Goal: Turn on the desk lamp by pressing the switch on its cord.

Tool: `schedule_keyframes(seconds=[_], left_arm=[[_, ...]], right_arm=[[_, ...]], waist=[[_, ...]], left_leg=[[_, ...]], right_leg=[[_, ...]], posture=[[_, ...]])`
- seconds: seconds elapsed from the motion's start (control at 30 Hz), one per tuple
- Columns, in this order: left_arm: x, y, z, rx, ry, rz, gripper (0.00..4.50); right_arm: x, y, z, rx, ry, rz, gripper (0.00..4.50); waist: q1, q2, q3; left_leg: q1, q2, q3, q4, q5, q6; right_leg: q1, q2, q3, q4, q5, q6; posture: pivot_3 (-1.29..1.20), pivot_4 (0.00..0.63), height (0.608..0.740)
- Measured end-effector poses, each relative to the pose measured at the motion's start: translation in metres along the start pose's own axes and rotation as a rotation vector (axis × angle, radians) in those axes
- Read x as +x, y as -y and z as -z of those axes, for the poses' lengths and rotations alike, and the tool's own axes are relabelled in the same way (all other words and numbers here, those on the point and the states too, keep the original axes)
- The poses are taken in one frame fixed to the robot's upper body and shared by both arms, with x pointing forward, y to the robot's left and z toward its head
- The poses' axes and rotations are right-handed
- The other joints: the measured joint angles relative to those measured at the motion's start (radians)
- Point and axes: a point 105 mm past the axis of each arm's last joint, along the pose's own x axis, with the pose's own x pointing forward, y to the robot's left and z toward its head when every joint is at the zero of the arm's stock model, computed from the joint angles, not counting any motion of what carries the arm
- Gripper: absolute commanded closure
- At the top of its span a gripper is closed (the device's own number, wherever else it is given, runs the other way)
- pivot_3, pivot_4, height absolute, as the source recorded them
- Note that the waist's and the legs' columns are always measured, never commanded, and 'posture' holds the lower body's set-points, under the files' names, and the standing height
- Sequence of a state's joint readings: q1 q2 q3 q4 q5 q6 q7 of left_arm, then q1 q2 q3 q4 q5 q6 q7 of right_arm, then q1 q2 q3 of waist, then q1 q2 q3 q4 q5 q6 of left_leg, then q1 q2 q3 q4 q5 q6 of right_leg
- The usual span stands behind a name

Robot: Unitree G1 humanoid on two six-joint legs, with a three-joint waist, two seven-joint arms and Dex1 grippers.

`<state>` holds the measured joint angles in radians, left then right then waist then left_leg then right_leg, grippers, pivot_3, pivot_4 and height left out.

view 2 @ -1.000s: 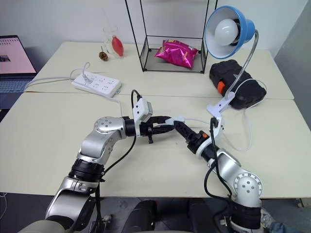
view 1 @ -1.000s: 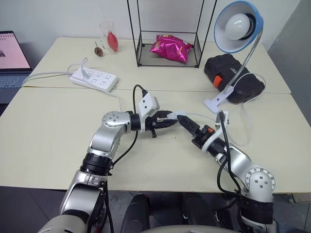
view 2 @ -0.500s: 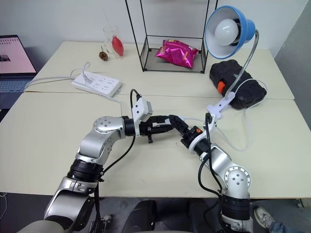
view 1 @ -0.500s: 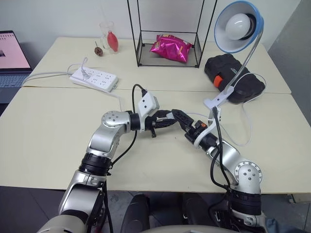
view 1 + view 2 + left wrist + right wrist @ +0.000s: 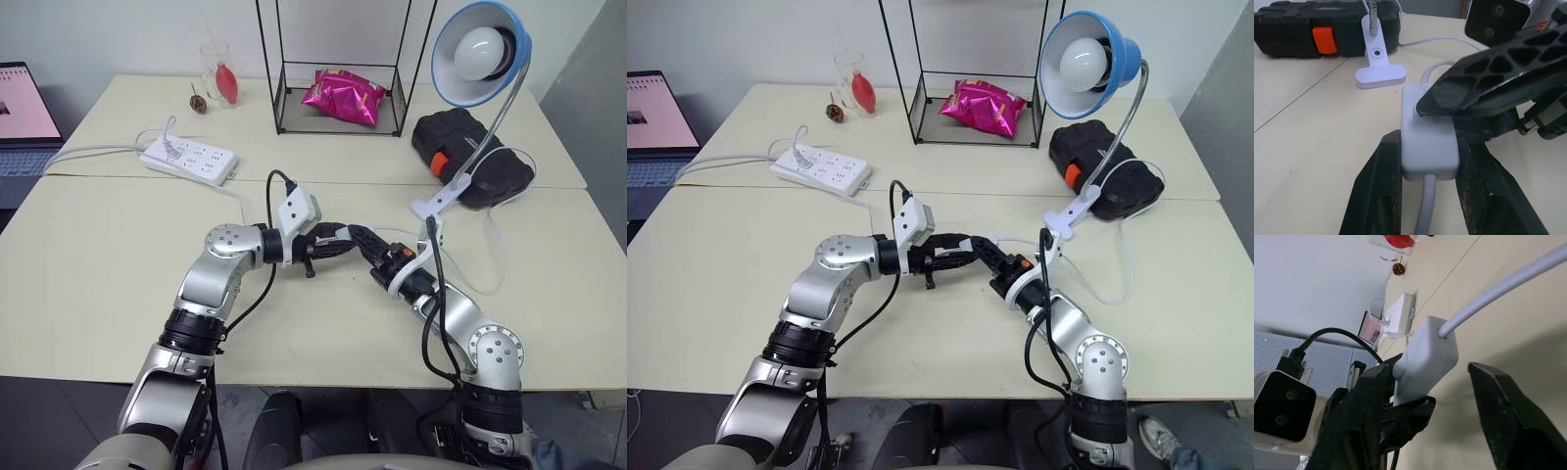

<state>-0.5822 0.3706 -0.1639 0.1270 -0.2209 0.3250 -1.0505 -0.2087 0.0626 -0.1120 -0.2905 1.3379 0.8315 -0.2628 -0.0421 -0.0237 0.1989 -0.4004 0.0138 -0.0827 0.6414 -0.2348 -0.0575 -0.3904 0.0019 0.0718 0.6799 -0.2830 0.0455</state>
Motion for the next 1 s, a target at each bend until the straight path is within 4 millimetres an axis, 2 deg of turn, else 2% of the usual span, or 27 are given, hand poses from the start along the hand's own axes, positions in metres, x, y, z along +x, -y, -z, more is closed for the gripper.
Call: schedule_keyframes(seconds=[0.13,0.2,0.53,0.6,0.7,0.8,0.83,0.97,1.0], left_arm=[[0.0,0.001,0.002,-0.005,-0.008,0.002,3.38],[-0.001,0.001,0.001,-0.008,0.0,0.001,3.38],[-0.002,0.0,0.0,-0.008,0.007,-0.002,3.38],[-0.002,0.0,0.0,-0.009,0.008,-0.003,3.38],[-0.001,0.0,0.001,-0.005,0.003,-0.004,3.38],[-0.001,0.0,0.001,-0.001,0.002,-0.008,3.38],[-0.001,0.0,0.0,0.001,0.002,-0.009,3.38],[-0.001,-0.002,0.002,0.025,-0.005,-0.019,3.38],[-0.001,-0.003,0.003,0.03,-0.011,-0.027,3.38]], right_arm=[[0.001,-0.002,0.004,0.004,-0.014,-0.009,3.59],[0.002,-0.004,0.004,0.016,-0.014,-0.02,3.86],[0.002,-0.005,0.004,0.034,-0.008,-0.029,3.87],[0.002,-0.005,0.004,0.035,-0.008,-0.03,3.19],[0.001,-0.003,0.003,0.027,-0.009,-0.021,2.61],[-0.003,0.001,0.0,-0.008,-0.03,-0.014,1.85],[-0.004,0.002,0.0,-0.021,-0.038,-0.014,1.74],[-0.022,0.006,-0.005,-0.182,-0.115,-0.011,0.86],[-0.029,0.009,-0.008,-0.268,-0.138,0.004,0.52]], waist=[[0.0,0.0,0.0],[0.0,0.0,0.0],[0.0,0.0,0.0],[0.0,0.0,0.0],[0.0,0.0,0.0],[0.0,0.0,0.0],[0.0,0.0,0.0],[0.001,0.0,0.0],[0.001,0.0,0.0]], left_leg=[[0.0,0.0,0.0,0.0,0.0,0.0],[0.0,0.0,0.0,0.0,0.0,0.0],[0.0,0.0,0.0,0.0,0.0,0.0],[0.0,0.0,0.0,0.0,0.0,0.0],[0.0,0.0,0.0,0.0,0.0,0.0],[0.0,0.0,0.0,0.0,0.0,0.0],[0.0,0.0,0.0,0.0,0.0,0.0],[-0.001,0.0,0.0,0.0,0.0,0.0],[-0.001,0.0,0.0,0.0,0.0,0.0]], right_leg=[[0.0,0.0,0.0,0.0,0.0,0.0],[0.0,0.0,0.0,0.0,0.0,0.0],[0.0,0.0,0.0,0.0,0.0,0.0],[0.0,0.0,0.0,0.0,0.0,0.0],[0.0,0.0,0.0,0.0,0.0,0.0],[0.0,0.0,0.0,0.0,0.0,0.0],[0.0,0.0,0.0,-0.001,0.0,0.0],[0.0,0.0,0.0,-0.001,0.0,0.0],[0.0,0.0,0.0,-0.001,0.0,0.0]], posture=[[0.0,0.15,0.74],[0.0,0.15,0.74],[0.0,0.15,0.74],[0.0,0.15,0.74],[0.0,0.15,0.74],[0.0,0.15,0.74],[0.0,0.15,0.74],[0.0,0.15,0.74],[0.0,0.15,0.74]])
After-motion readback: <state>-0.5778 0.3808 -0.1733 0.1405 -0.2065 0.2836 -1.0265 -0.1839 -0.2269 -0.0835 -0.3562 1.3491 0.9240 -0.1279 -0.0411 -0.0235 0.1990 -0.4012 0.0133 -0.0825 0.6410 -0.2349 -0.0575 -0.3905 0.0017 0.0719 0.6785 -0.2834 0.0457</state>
